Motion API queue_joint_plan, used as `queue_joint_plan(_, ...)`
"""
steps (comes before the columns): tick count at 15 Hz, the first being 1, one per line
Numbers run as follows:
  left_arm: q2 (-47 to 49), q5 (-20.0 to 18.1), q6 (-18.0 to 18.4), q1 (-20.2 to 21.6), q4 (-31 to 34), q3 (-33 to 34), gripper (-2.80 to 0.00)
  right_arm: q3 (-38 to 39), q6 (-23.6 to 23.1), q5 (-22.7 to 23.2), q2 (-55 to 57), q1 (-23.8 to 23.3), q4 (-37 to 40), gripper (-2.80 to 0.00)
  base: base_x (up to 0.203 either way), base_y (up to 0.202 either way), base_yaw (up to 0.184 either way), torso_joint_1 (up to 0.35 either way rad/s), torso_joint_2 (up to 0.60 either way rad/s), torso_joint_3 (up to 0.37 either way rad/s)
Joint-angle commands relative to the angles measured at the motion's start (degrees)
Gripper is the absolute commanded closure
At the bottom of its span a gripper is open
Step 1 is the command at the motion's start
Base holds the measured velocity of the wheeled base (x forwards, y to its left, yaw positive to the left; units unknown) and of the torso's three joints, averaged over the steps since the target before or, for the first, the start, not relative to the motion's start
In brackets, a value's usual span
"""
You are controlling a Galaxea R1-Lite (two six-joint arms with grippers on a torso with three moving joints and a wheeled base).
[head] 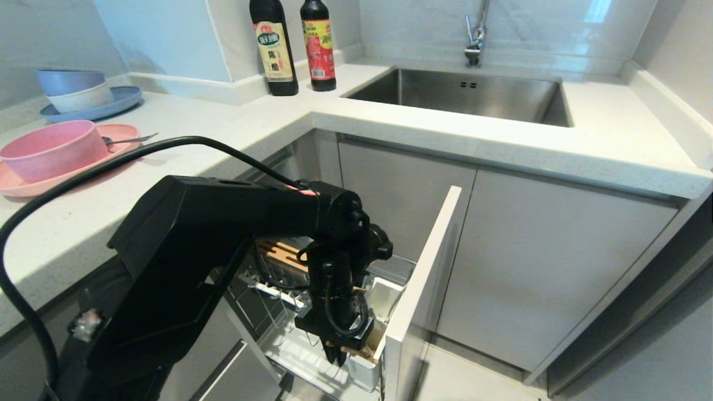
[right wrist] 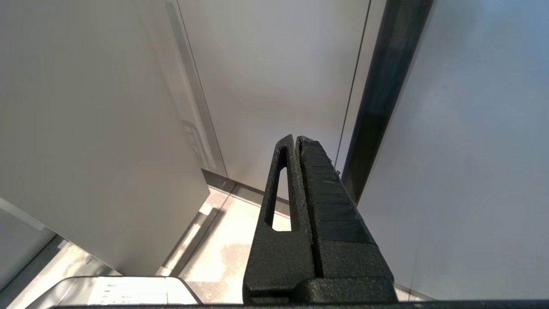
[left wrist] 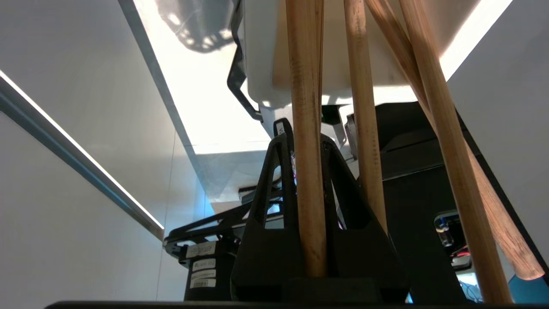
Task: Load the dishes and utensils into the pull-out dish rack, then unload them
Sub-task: Take the chopsticks out of the cupboard
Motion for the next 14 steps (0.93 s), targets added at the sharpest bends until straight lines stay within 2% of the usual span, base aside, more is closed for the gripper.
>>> queue_joint_plan(1, -0.4, 0.0, -0.1, -0.4, 1.2, -0.1, 0.00, 0.1, 0.0, 0.0, 0.0, 0.0, 0.0, 0.00, 0.000, 0.000, 0.000, 0.000, 0.00, 0.000)
queue_joint_plan(9, -8.4, 0.0, -0.6, -3.3, 8.1, 0.0, 0.00, 0.1, 0.0, 0.0, 0.0, 0.0, 0.0, 0.00, 0.000, 0.000, 0.000, 0.000, 0.00, 0.000)
queue_joint_plan(14, -10.6, 0.8, -2.8, -3.6, 8.2, 0.0, 0.00, 0.1, 0.0, 0.0, 0.0, 0.0, 0.0, 0.00, 0.000, 0.000, 0.000, 0.000, 0.00, 0.000)
